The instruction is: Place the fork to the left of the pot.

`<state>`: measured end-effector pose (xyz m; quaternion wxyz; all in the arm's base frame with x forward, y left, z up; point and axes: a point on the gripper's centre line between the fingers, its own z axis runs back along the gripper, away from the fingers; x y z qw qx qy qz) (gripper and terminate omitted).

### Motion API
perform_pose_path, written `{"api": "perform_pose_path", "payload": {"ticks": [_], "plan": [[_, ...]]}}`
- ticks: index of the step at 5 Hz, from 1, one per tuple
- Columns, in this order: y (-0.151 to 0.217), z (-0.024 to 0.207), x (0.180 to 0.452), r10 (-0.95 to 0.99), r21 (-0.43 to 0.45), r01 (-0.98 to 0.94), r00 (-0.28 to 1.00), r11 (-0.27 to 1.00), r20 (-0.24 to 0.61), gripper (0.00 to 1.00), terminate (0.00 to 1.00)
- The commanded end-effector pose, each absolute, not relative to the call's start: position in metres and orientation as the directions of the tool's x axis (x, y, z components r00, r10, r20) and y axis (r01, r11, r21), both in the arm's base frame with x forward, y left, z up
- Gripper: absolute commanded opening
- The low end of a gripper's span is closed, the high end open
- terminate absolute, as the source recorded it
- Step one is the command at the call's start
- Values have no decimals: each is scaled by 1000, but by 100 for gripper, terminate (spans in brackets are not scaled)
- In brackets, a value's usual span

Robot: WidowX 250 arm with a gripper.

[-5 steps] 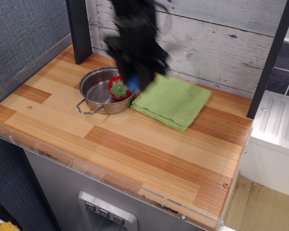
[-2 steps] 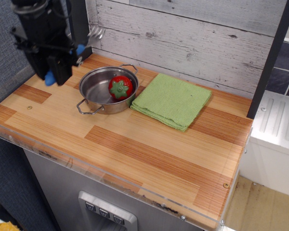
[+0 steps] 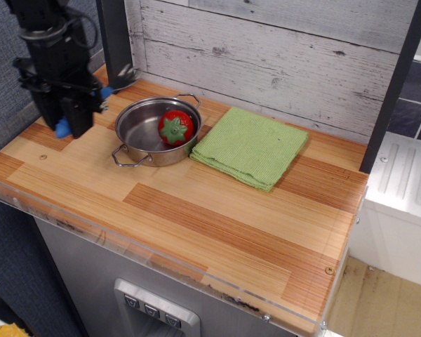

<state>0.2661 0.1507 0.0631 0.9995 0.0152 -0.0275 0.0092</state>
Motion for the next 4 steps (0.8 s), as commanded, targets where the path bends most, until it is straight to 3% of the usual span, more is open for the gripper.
{"api": "perform_pose_path", "payload": {"ticks": [1,4], "plan": [[174,49,262,30,27,-31,999,999,27,0,0],[187,29,255,73,36,-71,996,997,-52,0,0]]}}
